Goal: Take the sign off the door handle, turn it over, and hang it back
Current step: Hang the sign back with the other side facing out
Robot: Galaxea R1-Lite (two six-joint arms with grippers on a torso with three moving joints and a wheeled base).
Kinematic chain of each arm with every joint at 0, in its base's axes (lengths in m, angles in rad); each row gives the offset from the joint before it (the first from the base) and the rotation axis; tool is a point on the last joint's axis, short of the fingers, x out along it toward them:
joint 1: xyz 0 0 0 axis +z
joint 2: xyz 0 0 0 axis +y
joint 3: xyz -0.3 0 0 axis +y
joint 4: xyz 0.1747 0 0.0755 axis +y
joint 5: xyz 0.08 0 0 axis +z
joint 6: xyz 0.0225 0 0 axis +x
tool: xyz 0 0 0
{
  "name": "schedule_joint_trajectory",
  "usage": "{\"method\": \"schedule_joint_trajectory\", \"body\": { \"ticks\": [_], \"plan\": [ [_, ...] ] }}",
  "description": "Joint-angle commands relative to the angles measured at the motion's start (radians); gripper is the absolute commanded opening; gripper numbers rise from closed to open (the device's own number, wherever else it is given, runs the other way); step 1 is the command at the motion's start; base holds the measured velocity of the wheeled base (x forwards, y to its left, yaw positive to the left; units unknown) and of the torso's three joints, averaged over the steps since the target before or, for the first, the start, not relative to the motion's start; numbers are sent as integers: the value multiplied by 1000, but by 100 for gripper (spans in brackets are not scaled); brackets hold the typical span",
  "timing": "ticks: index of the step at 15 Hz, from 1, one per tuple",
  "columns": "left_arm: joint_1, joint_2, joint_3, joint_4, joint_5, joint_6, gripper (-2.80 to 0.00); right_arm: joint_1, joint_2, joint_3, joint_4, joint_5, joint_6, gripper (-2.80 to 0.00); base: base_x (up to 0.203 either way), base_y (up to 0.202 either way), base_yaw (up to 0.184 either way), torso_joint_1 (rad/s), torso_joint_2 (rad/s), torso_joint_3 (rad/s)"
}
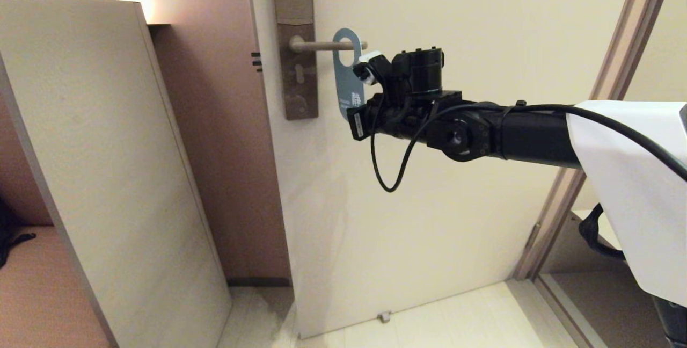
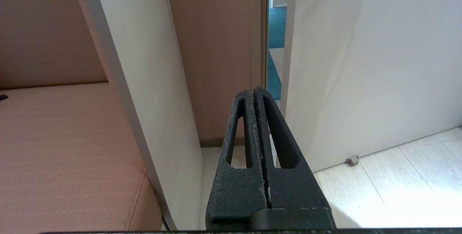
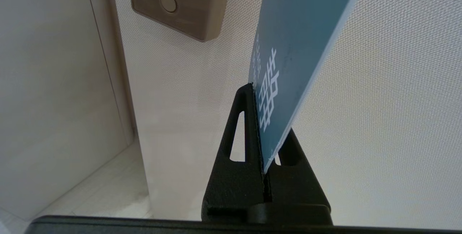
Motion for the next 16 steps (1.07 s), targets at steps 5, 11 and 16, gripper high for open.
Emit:
{"method": "schedule_joint_trajectory", "body": {
  "ticks": [5, 11, 16],
  "plan": [
    [0, 2, 0, 0, 0, 0, -280, 23, -8, 0, -1, -7, 6, -280, 0, 0, 0, 0, 0, 0],
    [0, 2, 0, 0, 0, 0, -280, 60, -10, 0, -2, -7, 0, -280, 0, 0, 0, 0, 0, 0],
    [0, 2, 0, 0, 0, 0, -280, 60, -10, 0, -2, -7, 0, -280, 0, 0, 0, 0, 0, 0]
  ]
}}
